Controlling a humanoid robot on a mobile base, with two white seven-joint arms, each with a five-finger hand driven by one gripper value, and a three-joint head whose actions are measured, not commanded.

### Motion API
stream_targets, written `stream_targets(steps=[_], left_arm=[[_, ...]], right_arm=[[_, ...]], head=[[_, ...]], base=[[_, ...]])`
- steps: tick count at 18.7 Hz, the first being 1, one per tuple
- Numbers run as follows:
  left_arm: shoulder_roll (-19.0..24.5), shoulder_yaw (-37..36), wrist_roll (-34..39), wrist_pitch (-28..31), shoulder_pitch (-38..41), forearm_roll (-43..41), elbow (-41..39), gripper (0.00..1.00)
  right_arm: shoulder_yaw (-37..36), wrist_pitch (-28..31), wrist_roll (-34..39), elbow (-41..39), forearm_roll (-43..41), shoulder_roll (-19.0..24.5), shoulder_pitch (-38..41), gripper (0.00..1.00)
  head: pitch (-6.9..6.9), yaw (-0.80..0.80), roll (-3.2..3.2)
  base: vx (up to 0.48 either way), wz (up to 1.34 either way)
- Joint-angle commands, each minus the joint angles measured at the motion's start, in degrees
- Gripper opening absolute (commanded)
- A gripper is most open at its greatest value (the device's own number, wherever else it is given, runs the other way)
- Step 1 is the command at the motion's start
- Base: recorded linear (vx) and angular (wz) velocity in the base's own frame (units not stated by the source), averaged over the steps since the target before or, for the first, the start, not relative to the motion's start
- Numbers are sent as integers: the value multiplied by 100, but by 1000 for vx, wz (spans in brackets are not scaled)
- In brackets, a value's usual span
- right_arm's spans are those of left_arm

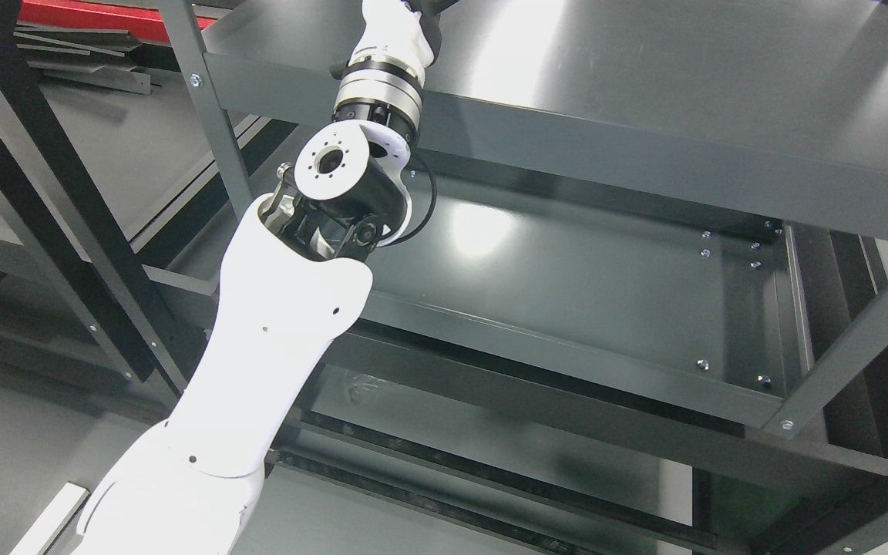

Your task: Place yellow IKEA cup on middle right shelf

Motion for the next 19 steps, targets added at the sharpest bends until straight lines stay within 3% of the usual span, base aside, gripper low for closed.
stream_targets(steps=[1,19], left_arm=[[100,-268,5,147,-109,-68,630,48],[100,-294,-4,165,-127,-314,568,91]], right_arm=[[97,1,-4,0,-141,-100,79,99],[97,1,-4,0,-141,-100,79,100]], head=[[0,0,0],[-1,0,0]], base=[[0,0],[0,0]])
